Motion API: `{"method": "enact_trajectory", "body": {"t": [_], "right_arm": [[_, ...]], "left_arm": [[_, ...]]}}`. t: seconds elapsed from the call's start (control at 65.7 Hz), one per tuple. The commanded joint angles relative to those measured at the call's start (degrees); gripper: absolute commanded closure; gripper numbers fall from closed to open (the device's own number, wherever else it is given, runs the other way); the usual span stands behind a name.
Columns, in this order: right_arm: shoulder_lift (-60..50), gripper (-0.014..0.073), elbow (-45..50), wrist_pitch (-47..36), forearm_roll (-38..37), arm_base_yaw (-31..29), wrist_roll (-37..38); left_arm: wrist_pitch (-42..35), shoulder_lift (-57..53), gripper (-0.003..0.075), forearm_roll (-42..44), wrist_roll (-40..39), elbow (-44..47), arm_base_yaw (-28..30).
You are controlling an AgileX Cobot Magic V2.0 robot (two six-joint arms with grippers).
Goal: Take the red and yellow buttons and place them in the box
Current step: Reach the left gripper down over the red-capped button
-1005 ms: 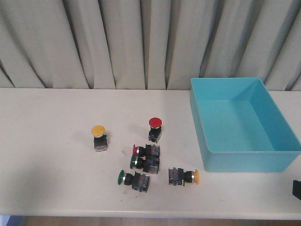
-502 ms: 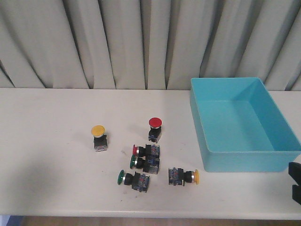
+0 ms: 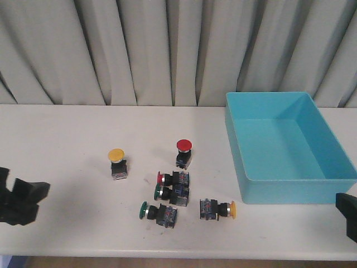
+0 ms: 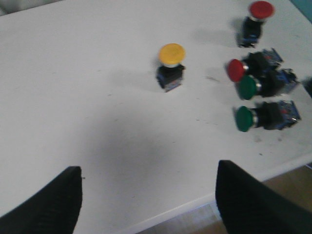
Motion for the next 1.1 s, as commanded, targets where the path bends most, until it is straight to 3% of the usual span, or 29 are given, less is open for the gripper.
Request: {"method": "enact_trajectory", "body": {"t": [0.0,0.563,1.065,1.081], "right_arm": [[0.4,0.0042,-1.8,-3.1,0.1,-0.4,-0.7],[0.4,0.0056,-1.8,-0.9,0.2,-0.4,-0.7],[0.4,0.0056,-1.8,-0.9,0.2,-0.4,-0.7],[0.4,0.0056,-1.8,-0.8,0.2,-0.4,-0.7]], "left_arm": [[-3.1,3.6,0.0162,-3.8,4.8,-3.5,-4.0],[-5.6,37.0,0.0162,-3.7,7.0,-30.7,-17.9],[-6.2,62.7,0.0162,-3.7,5.9,-57.1,-19.9],[-7.2,69.2,0.0162,-1.7,0.9,-64.0,-19.9]]}}
